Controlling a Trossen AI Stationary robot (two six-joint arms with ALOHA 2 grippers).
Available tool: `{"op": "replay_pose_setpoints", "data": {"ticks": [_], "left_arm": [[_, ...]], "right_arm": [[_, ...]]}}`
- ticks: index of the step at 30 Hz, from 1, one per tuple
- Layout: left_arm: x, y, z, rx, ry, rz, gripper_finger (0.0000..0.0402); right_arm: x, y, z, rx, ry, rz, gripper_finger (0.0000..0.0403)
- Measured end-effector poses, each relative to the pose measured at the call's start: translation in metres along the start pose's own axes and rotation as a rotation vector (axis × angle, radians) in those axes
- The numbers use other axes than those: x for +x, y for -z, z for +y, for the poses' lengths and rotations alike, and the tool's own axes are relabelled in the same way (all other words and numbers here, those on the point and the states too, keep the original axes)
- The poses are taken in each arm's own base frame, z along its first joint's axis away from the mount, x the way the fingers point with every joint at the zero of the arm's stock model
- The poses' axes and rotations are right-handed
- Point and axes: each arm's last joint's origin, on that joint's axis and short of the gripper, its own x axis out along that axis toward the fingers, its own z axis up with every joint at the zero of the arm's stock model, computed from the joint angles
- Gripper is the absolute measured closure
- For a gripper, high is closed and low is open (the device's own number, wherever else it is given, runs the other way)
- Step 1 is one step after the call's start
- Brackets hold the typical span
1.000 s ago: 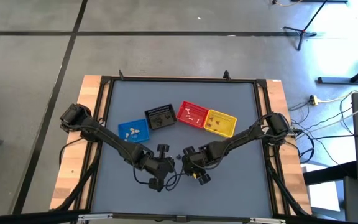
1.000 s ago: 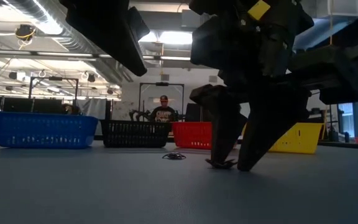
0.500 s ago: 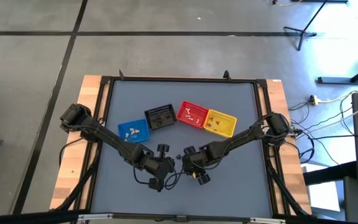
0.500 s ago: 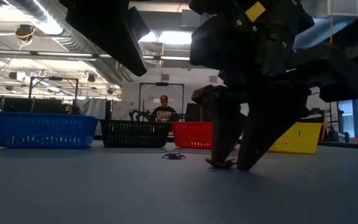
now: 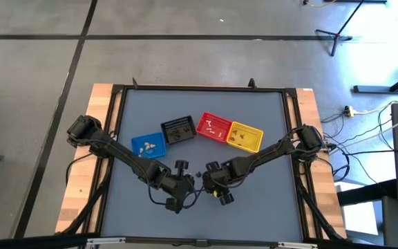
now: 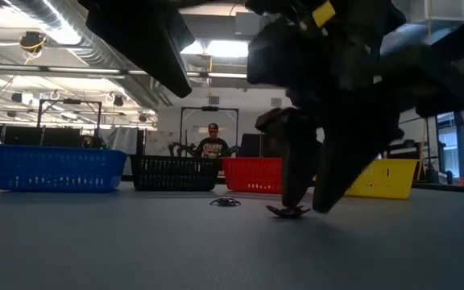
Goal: Sort Halloween decoration
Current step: Put the black spider toy into the black bin
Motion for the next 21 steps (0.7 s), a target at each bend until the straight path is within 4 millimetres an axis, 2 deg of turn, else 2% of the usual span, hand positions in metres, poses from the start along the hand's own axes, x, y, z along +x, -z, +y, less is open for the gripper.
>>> {"op": "replay_pose_setpoints", "data": {"ticks": [7,18,21], "left_arm": [[0.0,-0.0001,-0.0001,0.0,0.002,-0.001,0.0402],[0.0,-0.0001,-0.0001,0.0,0.003,-0.001,0.0402],[0.0,-0.0001,-0.0001,0.0,0.002,0.0,0.0401]], "right_arm": [[-0.006,-0.0101,0.0006,0.005,0.0,-0.037,0.0221],[-0.0063,-0.011,0.0006,0.057,-0.003,-0.047,0.0221],[-0.0058,-0.0112,0.0062,0.045,0.004,-0.046,0.0221]]}}
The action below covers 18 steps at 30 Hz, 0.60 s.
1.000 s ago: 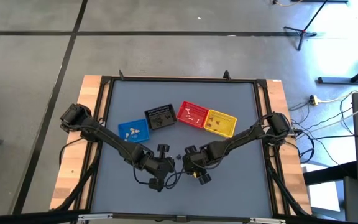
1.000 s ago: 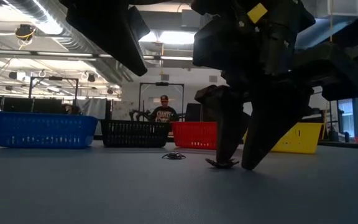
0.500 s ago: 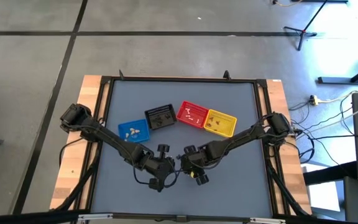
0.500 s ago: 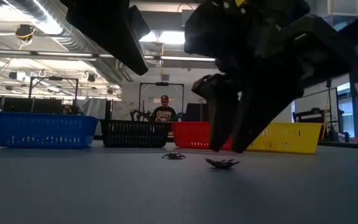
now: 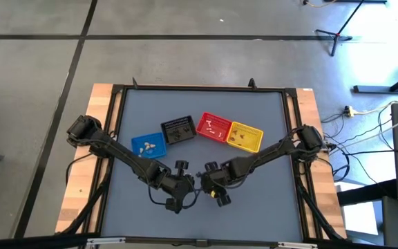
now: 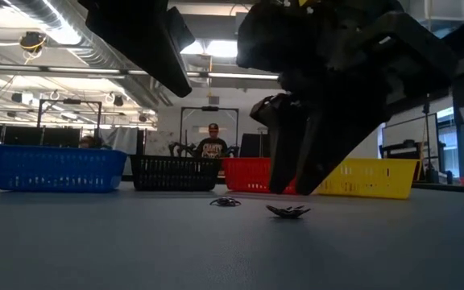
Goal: Sort Halloween decoration
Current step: Put the black spider toy into the black bin
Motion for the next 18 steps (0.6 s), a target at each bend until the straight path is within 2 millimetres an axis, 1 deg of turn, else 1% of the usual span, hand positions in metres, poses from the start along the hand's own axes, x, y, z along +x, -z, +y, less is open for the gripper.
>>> {"op": "replay_pose_setpoints", "data": {"ticks": [5,8,14,18], "left_arm": [[0.0,0.0,0.0,0.0,0.0,0.0,0.0402],[0.0,0.0,0.0,0.0,0.0,0.0,0.0401],[0.0,0.0,0.0,0.0,0.0,-0.001,0.0401],[0.0,0.0,0.0,-0.001,0.0,-0.003,0.0402]], "right_arm": [[0.001,0.0,0.014,-0.015,0.069,-0.01,0.0221],[0.001,0.0,0.019,-0.006,0.105,-0.016,0.0221],[0.002,-0.001,0.019,0.028,0.179,-0.031,0.0221],[0.008,-0.001,0.019,0.034,0.166,-0.029,0.0221]]}}
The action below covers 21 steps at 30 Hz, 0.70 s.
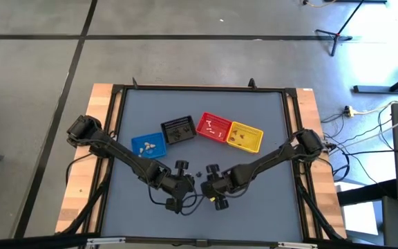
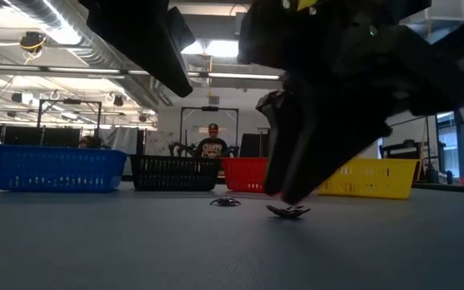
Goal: Sort Halloween decoration
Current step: Put the black spider toy into the black bin
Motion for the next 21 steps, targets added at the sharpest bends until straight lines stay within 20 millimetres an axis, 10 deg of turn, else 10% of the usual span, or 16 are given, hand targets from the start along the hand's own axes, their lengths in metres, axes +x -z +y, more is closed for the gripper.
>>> {"op": "replay_pose_setpoints", "data": {"ticks": [21], "left_arm": [[0.0,0.0,0.0,0.0,0.001,-0.003,0.0402]], "right_arm": [[0.011,0.004,0.002,0.047,-0.054,0.03,0.0221]]}}
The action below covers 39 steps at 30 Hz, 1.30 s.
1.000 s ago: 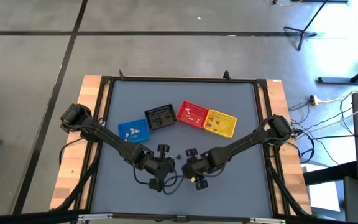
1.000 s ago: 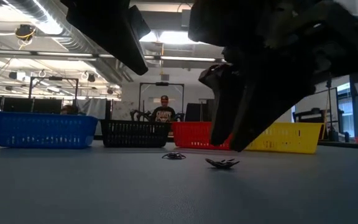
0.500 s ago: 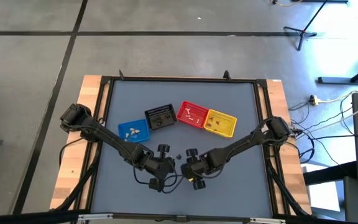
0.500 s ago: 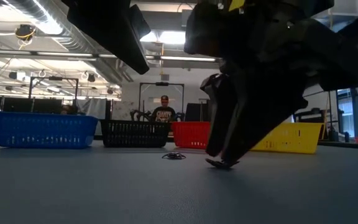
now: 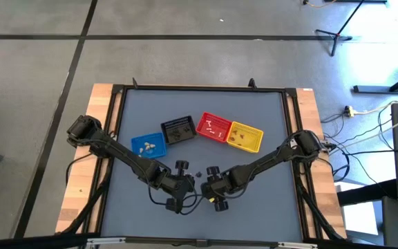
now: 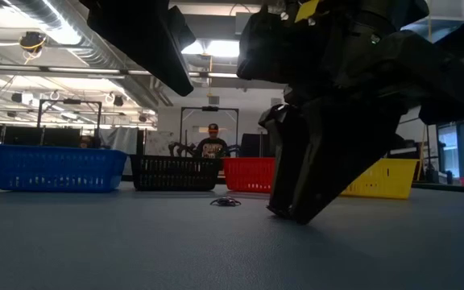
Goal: Sort Halloween decoration
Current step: Put the black spider toy into the black bin
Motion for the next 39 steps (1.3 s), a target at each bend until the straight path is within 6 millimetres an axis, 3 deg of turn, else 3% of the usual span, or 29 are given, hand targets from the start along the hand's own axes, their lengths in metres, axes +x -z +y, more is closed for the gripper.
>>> {"op": "replay_pose_setpoints", "data": {"ticks": [20,31,39], "left_arm": [[0.0,0.0001,-0.0001,0.001,0.0,0.0,0.0402],[0.0,0.0,0.0,0.001,0.0,0.0,0.0401],[0.0,0.0,0.0,0.001,0.0,0.0,0.0402]], "right_arm": [[0.0055,0.0002,-0.0066,0.006,-0.034,0.016,0.0222],[0.0058,0.0002,-0.0066,0.006,-0.035,0.014,0.0303],[0.0062,0.0003,-0.0066,0.005,-0.034,0.013,0.0308]]}}
